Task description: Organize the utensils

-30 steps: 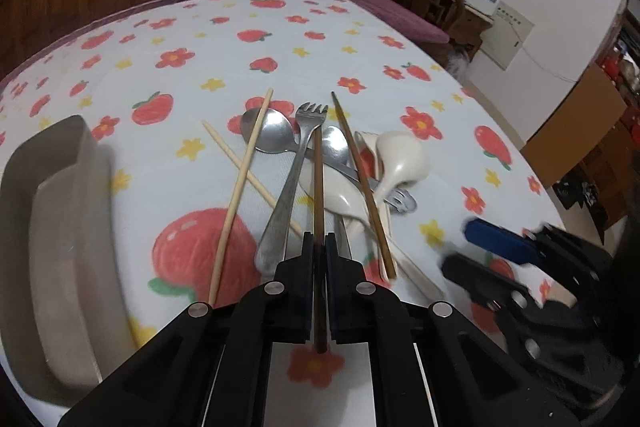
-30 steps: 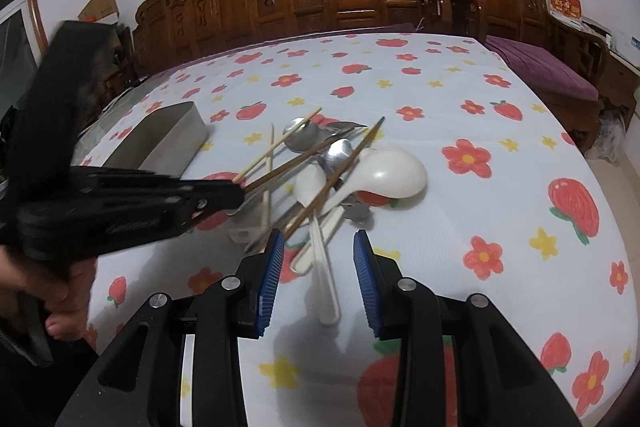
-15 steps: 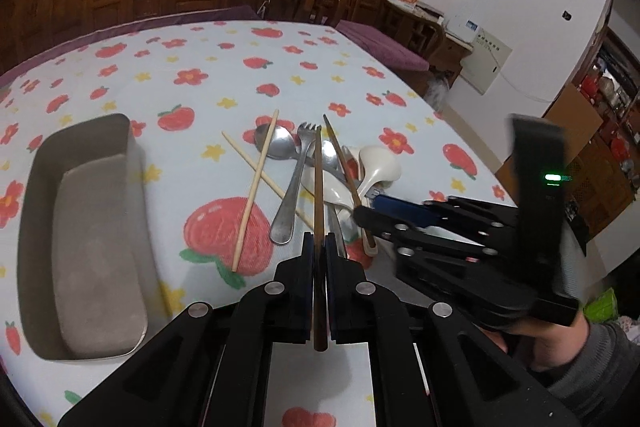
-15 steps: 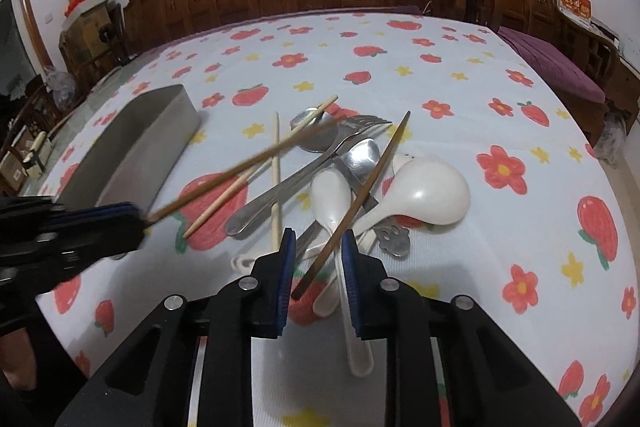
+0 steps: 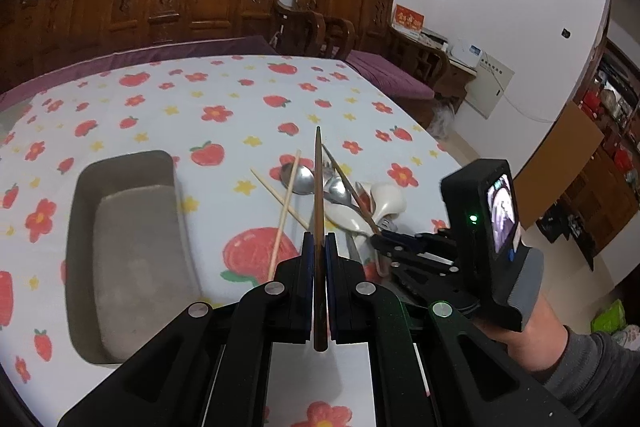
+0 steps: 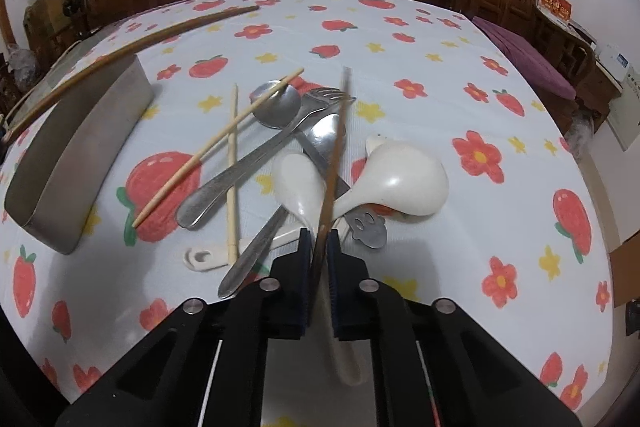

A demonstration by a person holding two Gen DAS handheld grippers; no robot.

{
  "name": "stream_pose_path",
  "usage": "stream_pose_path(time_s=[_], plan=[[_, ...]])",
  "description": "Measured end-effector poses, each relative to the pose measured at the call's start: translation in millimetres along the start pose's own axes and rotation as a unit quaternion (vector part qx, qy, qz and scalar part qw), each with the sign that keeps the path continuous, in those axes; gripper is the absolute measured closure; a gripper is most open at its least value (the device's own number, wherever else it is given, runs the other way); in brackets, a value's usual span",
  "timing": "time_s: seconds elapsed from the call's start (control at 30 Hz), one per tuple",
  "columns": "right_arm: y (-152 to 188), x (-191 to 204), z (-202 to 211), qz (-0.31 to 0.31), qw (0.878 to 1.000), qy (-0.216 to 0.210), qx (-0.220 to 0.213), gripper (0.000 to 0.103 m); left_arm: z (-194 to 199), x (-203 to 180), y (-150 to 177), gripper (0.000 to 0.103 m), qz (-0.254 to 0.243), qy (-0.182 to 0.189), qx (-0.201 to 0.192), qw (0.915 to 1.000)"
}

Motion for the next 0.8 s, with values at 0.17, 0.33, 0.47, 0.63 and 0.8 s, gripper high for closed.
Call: stream_pose_path(time_s=[0.17, 0.33, 0.47, 0.63, 0.8], plan=[[-1.3, -3.3, 15.6, 0.004, 1.000, 0.000, -0.012, 0.097, 10.2, 10.5, -2.2, 0.099, 0.005, -0.015, -0.010, 0.9998], [-5.3, -5.2, 37.0, 0.003, 0.999, -0.009, -0.033, 0.097, 21.8, 20.6, -2.9, 0.099, 0.010, -0.029, -0.019, 0.9993], [-10.5, -0.1, 53.5, 0.007, 0.998, -0.024, -0.051, 0.097, 31.4, 31.3, -0.8, 0.099, 0.020, -0.046, -0.023, 0.9985], [-16.3, 21.1, 73.5, 0.017, 0.996, -0.057, -0.073, 0.097, 41.7, 50.5, 4.3, 0.099, 0.031, -0.076, -0.023, 0.9963], [-19.9, 46.6, 87.8, 0.037, 0.992, -0.080, -0.086, 0.097, 47.1, 72.3, 8.4, 0.099, 0.046, -0.105, -0.019, 0.9932]])
Point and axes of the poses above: each gripper's, at about its wrist camera, not at the fingertips, and z roughly against the way its jaws point, x to its left, y to its underside, the point moved 3 cm from there along -z, roughly the way its jaws point
